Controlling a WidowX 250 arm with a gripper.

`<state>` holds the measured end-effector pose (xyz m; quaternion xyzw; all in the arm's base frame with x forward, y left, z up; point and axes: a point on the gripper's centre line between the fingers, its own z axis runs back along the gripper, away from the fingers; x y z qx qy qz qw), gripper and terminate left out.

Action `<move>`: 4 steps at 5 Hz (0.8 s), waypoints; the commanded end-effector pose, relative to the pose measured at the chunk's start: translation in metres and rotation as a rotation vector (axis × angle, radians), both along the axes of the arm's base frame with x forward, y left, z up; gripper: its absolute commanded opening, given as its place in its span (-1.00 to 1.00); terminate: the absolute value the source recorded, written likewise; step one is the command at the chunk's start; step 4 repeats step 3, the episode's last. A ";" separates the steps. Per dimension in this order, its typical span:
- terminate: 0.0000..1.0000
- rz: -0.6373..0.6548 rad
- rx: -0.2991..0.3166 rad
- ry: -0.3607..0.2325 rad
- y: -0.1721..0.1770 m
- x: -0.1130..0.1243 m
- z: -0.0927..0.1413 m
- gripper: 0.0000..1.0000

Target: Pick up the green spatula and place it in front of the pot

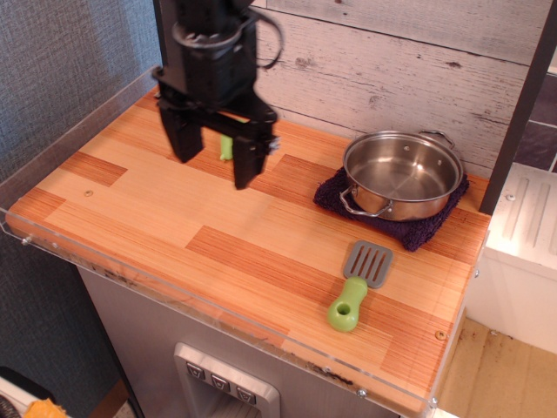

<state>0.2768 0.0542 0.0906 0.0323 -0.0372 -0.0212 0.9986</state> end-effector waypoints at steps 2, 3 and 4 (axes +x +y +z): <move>-1.00 -0.016 0.011 -0.011 0.011 0.000 0.009 1.00; 1.00 -0.016 0.011 -0.011 0.011 0.000 0.009 1.00; 1.00 -0.016 0.011 -0.011 0.011 0.000 0.009 1.00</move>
